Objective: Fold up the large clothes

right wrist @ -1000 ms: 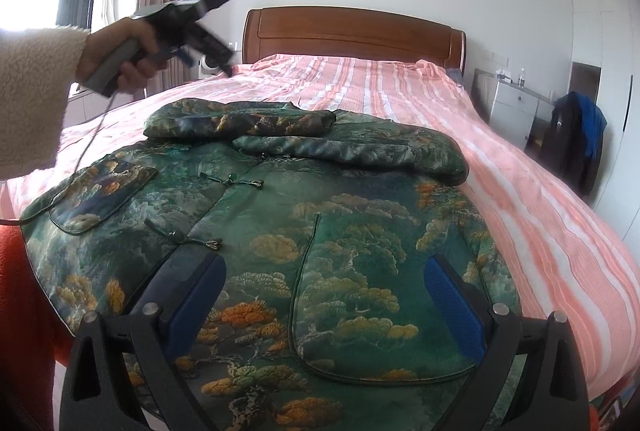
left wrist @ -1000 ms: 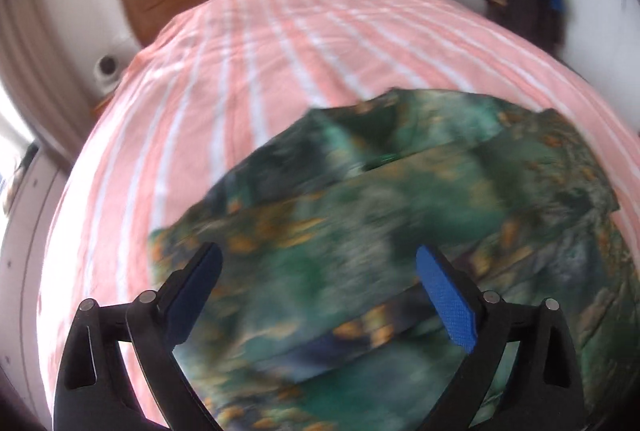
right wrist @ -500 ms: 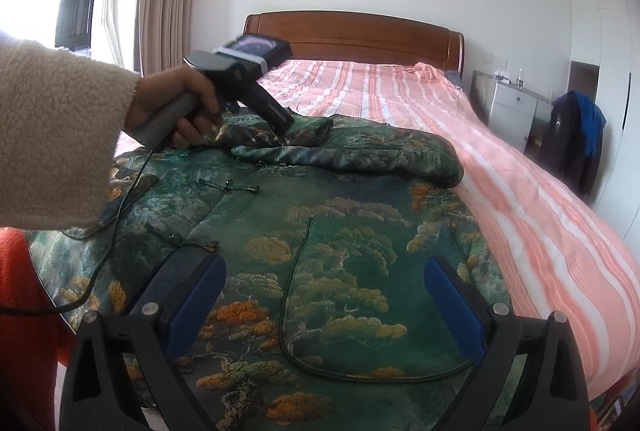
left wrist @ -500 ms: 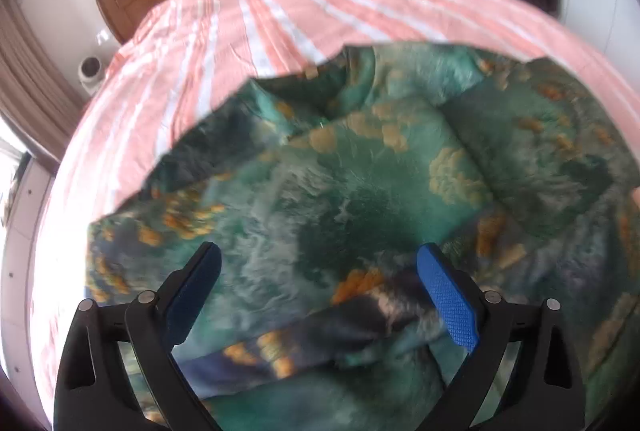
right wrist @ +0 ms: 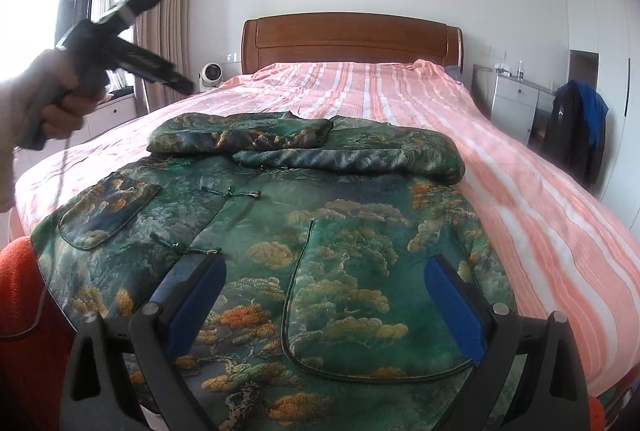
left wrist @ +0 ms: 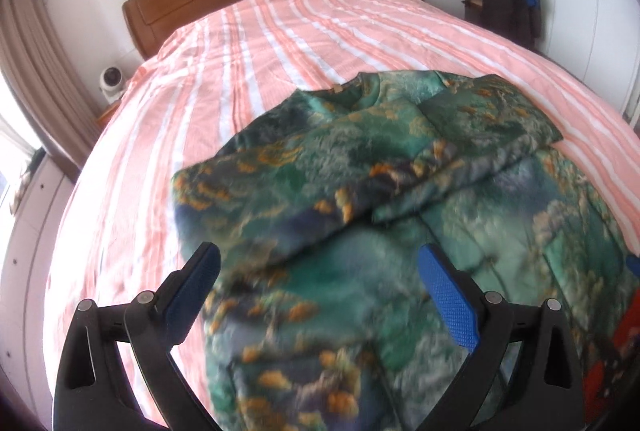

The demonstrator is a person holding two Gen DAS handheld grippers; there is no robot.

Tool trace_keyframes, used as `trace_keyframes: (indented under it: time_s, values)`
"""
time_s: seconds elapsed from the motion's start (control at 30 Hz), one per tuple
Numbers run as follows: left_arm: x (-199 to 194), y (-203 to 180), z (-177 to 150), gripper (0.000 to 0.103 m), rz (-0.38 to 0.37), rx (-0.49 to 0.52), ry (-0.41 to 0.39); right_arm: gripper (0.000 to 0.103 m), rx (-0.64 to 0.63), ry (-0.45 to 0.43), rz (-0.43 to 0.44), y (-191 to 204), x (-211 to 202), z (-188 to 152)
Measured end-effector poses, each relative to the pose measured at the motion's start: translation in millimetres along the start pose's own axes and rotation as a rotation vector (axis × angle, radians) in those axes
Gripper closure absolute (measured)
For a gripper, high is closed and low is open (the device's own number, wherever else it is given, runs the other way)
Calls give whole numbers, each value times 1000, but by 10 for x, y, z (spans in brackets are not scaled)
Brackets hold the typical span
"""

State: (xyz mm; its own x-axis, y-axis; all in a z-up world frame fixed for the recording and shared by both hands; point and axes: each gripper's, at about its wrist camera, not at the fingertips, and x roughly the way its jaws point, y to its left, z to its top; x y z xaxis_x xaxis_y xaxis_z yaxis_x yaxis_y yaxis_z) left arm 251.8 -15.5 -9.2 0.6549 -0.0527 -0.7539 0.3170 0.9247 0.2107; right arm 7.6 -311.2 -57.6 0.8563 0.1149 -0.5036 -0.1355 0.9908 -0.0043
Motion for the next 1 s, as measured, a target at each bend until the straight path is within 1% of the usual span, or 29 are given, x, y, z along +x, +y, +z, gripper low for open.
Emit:
trace_keyframes:
  time_s: [0.17,0.3,0.37,0.43,0.57,0.63,0.67,0.77,0.83,1.0]
  values:
    - [-279,36,-406,3,20,-30,19,4,1,0,3,11,2,2]
    - [-417,93,-561,4,13,-67,36,4,-4,3,4,25,2,-4]
    - [-498,183,-616,3,20,-81,47,4,-8,4,5,34,4,-4]
    - [-572,283,-665,4,48,-78,53,4,-10,4,5,39,8,-6]
    - [-709,488,-810,3,183,-15,82,4,-10,1,8,48,6,-3]
    - [-765,587,-878,3,217,-7,97,4,-12,3,10,54,9,-3]
    - [-794,651,-916,3,227,-19,105,4,-13,5,12,58,10,-4]
    - [-824,770,-1010,3,217,-84,111,4,-16,5,13,68,12,-2]
    - [-805,785,-1062,3,212,-129,109,4,-15,5,14,66,12,-3]
    - [-718,636,-1138,3,168,-204,89,4,-24,11,14,91,21,-9]
